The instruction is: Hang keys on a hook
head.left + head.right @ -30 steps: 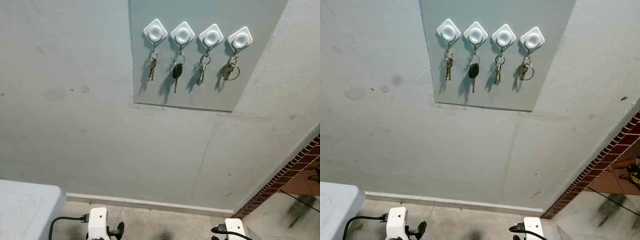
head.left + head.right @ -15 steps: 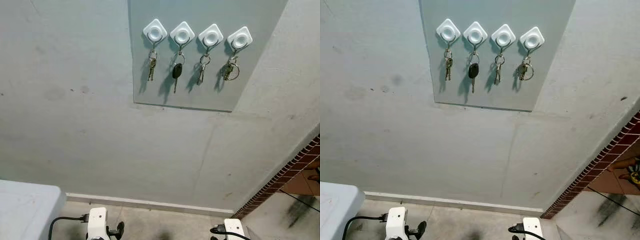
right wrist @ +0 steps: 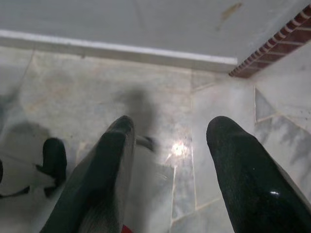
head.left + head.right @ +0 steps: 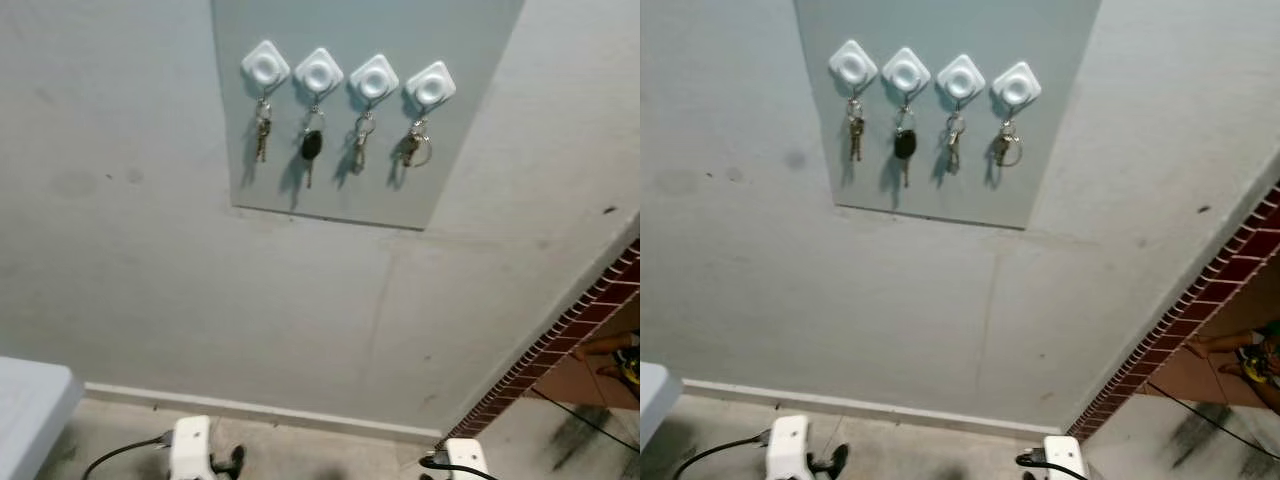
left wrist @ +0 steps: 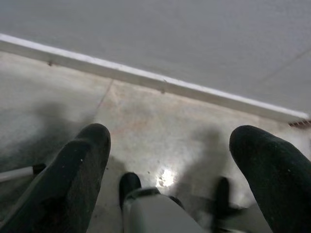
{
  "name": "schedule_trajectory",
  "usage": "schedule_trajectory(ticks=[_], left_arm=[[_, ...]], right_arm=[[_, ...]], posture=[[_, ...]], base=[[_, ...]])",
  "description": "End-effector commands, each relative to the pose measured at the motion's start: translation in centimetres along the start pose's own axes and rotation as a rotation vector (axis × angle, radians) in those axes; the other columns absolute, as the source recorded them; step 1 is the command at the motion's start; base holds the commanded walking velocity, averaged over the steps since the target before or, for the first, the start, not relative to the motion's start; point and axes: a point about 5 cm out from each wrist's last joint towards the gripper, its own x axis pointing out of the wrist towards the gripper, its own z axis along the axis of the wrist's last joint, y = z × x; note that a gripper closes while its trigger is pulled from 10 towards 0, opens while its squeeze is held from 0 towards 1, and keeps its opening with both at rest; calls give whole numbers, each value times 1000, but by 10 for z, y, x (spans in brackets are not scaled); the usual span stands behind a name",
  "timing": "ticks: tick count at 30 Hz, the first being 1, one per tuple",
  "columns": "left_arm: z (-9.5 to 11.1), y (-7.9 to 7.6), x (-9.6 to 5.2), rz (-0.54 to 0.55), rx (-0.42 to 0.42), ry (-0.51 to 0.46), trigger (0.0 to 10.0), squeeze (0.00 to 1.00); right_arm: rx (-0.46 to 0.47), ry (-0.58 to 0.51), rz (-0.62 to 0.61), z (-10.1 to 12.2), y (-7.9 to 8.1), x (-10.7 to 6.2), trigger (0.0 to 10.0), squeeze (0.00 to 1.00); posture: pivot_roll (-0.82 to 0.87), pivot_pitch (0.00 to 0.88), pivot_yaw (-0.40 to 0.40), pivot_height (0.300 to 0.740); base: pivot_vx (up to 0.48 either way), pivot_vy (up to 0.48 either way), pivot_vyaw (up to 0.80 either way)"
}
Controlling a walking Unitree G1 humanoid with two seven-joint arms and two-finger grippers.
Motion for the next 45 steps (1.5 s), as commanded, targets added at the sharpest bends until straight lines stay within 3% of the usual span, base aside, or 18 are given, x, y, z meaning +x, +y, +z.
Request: schedule_trajectory(ticks=[1, 28, 45], left_arm=[[-1, -12, 2, -25, -15, 2, 10000, 0], [-1, -10, 2, -42, 19, 11, 10000, 0], [2, -10, 3, -45, 33, 15, 10000, 0]], right_arm=[[-3, 0, -26, 0, -10, -2, 10000, 0], [36, -10, -32, 1, -8, -1, 10000, 0], [69, -5, -33, -4, -3, -2, 10000, 0]], posture=[[28, 0, -39, 732], [23, 0, -18, 732], [19, 0, 0, 732]], base=[[0, 0, 0], [0, 0, 0], [0, -264, 0]])
